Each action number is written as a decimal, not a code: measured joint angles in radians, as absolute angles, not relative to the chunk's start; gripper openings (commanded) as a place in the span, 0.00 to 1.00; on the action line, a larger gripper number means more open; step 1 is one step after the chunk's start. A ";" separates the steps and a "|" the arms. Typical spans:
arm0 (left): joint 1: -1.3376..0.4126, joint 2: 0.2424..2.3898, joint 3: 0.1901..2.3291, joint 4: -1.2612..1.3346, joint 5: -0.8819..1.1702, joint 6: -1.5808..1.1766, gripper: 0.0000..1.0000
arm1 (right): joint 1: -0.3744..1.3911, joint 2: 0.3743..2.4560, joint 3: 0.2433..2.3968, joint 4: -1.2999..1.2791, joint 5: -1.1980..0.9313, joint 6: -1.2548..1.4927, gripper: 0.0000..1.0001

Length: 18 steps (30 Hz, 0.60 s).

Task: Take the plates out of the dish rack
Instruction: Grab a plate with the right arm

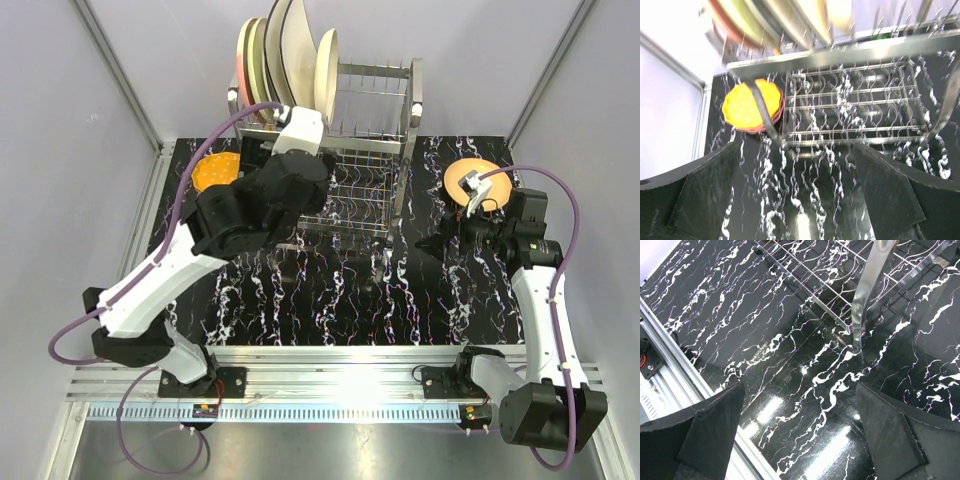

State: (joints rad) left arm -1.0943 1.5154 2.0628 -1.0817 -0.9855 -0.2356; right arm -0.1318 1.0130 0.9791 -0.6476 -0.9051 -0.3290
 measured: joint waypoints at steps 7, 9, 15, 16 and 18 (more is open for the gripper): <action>-1.088 1.632 2.181 -0.913 -1.021 -0.027 0.94 | -0.132 1.011 0.978 -0.648 -0.902 -0.329 1.00; -1.077 1.665 2.203 -0.831 -1.029 0.054 0.90 | -0.132 1.011 0.978 -0.648 -0.902 -0.329 1.00; -1.019 1.807 2.356 -0.637 -1.030 0.231 0.84 | -0.132 0.999 0.978 -0.648 -0.902 -0.329 1.00; -1.011 1.831 2.384 -0.613 -1.029 0.249 0.83 | -0.132 0.995 0.978 -0.648 -0.902 -0.329 1.00; -0.999 1.864 2.413 -0.571 -1.028 0.283 0.82 | -0.132 0.991 0.978 -0.648 -0.902 -0.329 1.00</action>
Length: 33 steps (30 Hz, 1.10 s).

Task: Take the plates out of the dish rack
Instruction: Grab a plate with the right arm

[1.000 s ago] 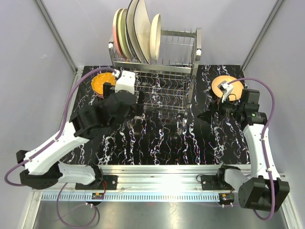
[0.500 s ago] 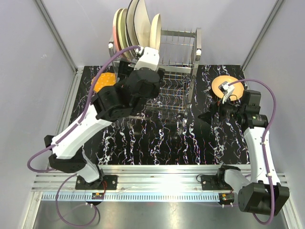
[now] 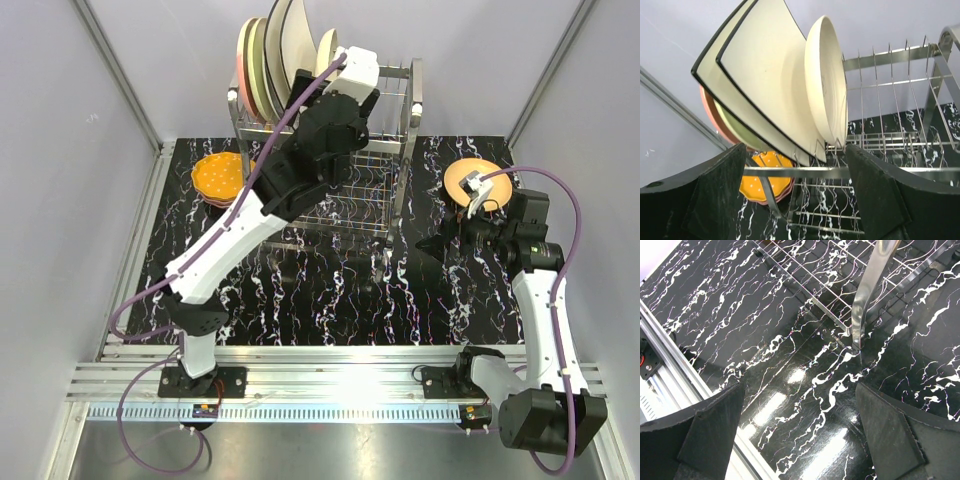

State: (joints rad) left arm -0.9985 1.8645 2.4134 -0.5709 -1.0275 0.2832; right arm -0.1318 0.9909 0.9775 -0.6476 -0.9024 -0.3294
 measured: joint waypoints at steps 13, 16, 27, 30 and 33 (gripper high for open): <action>-0.957 1.813 2.321 -0.522 -0.866 0.242 0.80 | -0.132 0.974 0.978 -0.663 -0.968 -0.385 1.00; -0.957 1.679 2.189 -0.543 -0.781 0.194 0.83 | -0.132 0.969 1.019 -0.699 -0.999 -0.403 0.99; -0.862 0.860 1.451 -0.508 -0.552 0.021 0.91 | 0.067 1.261 1.662 -0.740 -0.987 -0.197 0.84; -0.767 0.732 1.283 -0.518 -0.503 -0.033 0.92 | 0.148 1.371 1.808 -0.719 -0.957 -0.084 0.81; -0.678 0.692 1.156 -0.559 -0.463 -0.072 0.93 | 0.207 1.507 1.966 -0.694 -0.918 0.019 0.81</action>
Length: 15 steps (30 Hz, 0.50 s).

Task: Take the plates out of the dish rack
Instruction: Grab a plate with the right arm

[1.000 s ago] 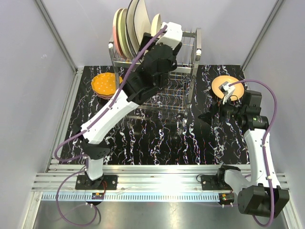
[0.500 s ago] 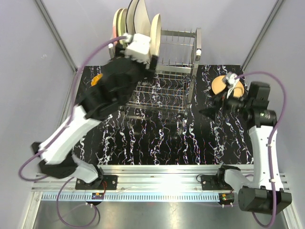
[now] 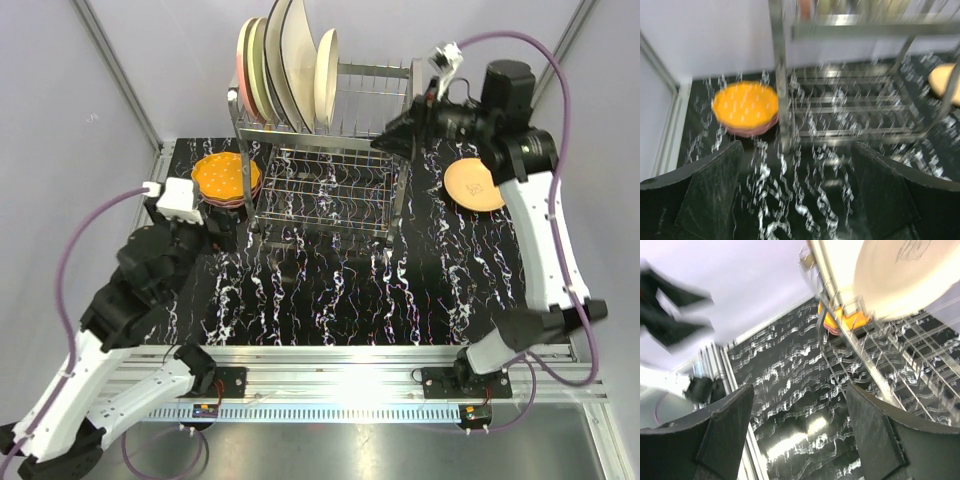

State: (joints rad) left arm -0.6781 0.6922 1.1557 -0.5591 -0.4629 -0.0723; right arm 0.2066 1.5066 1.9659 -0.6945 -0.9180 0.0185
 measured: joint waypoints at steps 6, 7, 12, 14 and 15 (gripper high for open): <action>-0.545 0.653 0.997 -0.634 -0.388 -0.130 0.95 | 0.292 1.731 2.218 -0.676 -0.825 0.155 0.80; -0.518 0.640 0.983 -0.637 -0.372 -0.138 0.95 | 0.307 1.771 2.267 -0.675 -0.807 0.173 0.80; -0.364 0.588 0.939 -0.624 -0.273 -0.170 0.95 | 0.342 1.890 2.403 -0.658 -0.744 0.228 0.80; -0.308 0.587 0.921 -0.615 -0.224 -0.175 0.95 | 0.348 1.917 2.422 -0.644 -0.723 0.249 0.79; -0.282 0.592 0.909 -0.612 -0.200 -0.177 0.95 | 0.349 1.928 2.431 -0.640 -0.719 0.257 0.78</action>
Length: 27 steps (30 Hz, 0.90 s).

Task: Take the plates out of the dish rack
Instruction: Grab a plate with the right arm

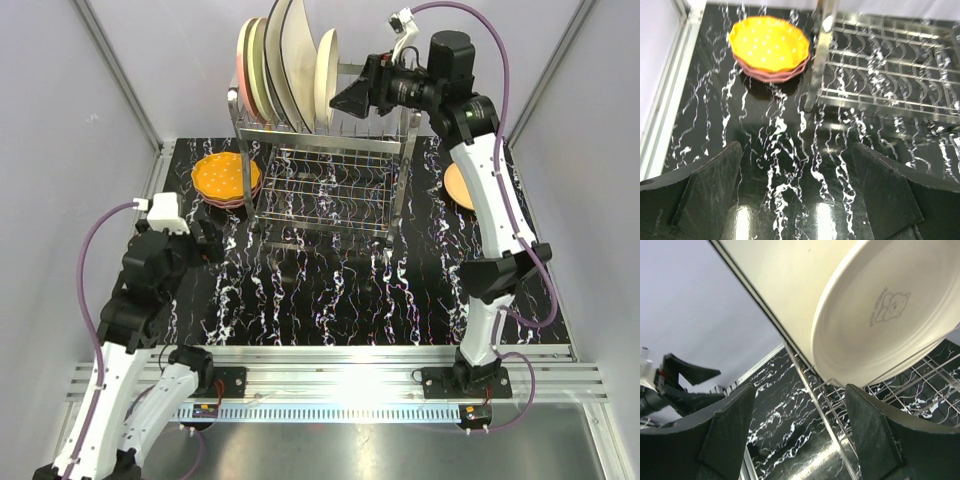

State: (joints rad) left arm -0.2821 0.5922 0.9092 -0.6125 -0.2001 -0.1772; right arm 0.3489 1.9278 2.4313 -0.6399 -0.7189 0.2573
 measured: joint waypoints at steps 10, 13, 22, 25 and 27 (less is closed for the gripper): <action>-0.248 0.587 0.823 -0.604 -0.144 -0.154 0.96 | 0.371 2.041 2.523 -0.560 -0.692 0.319 0.75; -0.248 0.553 0.788 -0.601 -0.144 -0.151 0.96 | 0.388 2.068 2.540 -0.550 -0.685 0.318 0.72; -0.248 0.508 0.728 -0.570 -0.151 -0.151 0.96 | 0.415 2.112 2.566 -0.552 -0.603 0.276 0.46; -0.248 0.505 0.717 -0.565 -0.150 -0.152 0.96 | 0.421 2.112 2.579 -0.552 -0.586 0.264 0.32; -0.248 0.505 0.710 -0.562 -0.149 -0.155 0.96 | 0.426 2.112 2.590 -0.550 -0.574 0.258 0.22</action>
